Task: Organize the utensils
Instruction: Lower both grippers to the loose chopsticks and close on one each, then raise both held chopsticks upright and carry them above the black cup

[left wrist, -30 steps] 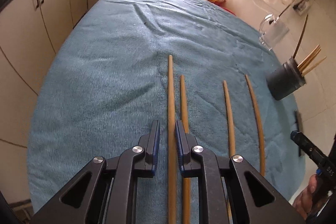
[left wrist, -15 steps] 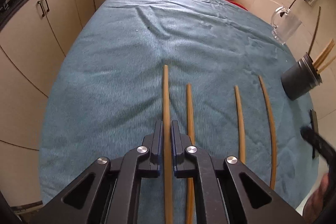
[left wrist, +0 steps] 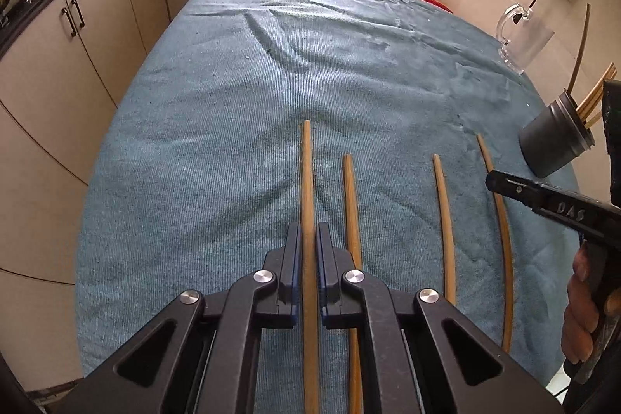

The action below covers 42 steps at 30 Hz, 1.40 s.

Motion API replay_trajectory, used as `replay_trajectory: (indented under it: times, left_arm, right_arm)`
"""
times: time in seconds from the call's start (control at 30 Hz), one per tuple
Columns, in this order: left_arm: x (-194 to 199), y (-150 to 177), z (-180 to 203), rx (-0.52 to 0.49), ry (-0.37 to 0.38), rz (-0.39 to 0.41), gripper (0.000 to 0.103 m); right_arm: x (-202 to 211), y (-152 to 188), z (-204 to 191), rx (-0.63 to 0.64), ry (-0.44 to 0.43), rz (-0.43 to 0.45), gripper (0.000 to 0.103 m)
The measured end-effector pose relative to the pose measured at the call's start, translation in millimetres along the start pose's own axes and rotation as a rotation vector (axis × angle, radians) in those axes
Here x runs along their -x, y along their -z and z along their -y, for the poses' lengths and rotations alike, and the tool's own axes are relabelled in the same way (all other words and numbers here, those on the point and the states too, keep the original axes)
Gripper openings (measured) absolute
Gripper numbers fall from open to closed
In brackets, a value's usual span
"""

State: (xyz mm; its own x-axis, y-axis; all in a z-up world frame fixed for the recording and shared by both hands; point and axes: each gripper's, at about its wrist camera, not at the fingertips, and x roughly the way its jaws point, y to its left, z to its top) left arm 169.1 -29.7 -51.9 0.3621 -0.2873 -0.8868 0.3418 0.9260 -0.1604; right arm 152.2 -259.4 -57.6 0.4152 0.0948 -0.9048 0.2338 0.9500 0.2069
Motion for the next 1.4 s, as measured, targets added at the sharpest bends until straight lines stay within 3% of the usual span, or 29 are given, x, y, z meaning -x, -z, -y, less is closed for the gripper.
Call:
replay_trajectory:
  times: [0.13,0.23,0.47,0.63,0.87,1.4]
  left_arm:
    - [1.4,2.1,-0.7,0.015,0.026,0.017,0.007]
    - [13.2,5.6,-3.8,0.036,0.065,0.054,0.007]
    - [67.3,14.4,-4.0,0.082,0.114,0.2,0.007]
    - [108.8,21.4,8.6,0.074,0.146,0.287,0.007]
    - [132.4,24.6,30.4,0.034,0.169,0.324,0.007]
    - [141.6,23.3,40.4,0.025,0.184,0.352,0.007]
  right_arm:
    - [-0.4,2.6,0.6,0.002,-0.013,-0.007,0.008]
    - [10.6,8.1,7.9,-0.024,-0.084,0.015,0.007]
    - [70.8,30.1,9.2,-0.006,-0.2,0.187,0.007]
    - [112.1,53.8,6.3,0.04,-0.232,0.335,0.007]
    - [146.3,77.8,3.1,0.045,-0.266,0.46,0.007]
    - [182.4,86.5,37.4,-0.051,-0.295,0.574,0.007]
